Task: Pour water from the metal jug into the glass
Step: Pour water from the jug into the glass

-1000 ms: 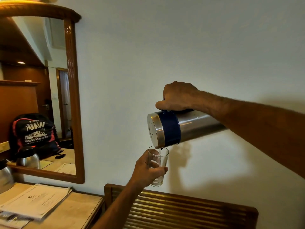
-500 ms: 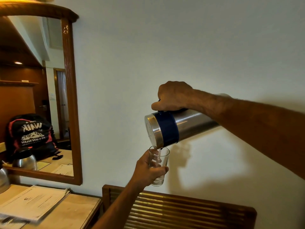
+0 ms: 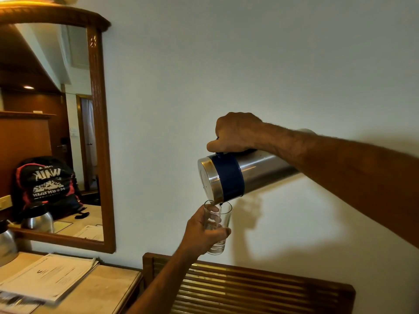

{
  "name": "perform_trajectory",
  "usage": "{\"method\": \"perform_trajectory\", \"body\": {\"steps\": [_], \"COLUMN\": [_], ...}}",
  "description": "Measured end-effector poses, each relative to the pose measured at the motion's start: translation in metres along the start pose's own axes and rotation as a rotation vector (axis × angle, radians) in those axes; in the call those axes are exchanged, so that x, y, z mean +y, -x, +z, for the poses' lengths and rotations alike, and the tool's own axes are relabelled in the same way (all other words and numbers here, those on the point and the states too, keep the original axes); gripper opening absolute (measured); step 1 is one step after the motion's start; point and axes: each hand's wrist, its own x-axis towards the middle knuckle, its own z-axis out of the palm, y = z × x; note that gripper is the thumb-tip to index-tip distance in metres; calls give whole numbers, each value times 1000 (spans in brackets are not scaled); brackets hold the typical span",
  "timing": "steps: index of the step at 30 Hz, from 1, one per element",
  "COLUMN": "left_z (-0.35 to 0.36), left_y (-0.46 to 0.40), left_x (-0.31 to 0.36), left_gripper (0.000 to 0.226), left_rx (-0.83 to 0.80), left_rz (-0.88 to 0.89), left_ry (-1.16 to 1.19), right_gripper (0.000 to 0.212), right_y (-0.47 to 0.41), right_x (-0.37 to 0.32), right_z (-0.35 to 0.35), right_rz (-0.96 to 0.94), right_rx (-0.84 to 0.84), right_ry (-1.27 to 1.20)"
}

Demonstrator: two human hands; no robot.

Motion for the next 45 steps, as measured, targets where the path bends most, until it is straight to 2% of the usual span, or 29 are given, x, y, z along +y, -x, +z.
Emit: {"method": "perform_trajectory", "body": {"steps": [28,45], "left_z": [4,3], "left_y": [1,5], "left_x": [5,6], "left_gripper": [52,56], "left_rx": [-4,-4], "left_rz": [16,21], "left_ry": [32,56], "right_gripper": [40,40], "right_y": [6,1], "right_x": [9,-2], "right_z": [-5,-5], "right_rz": [29,-27], "right_rx": [10,9], "right_ry": [1,37]}}
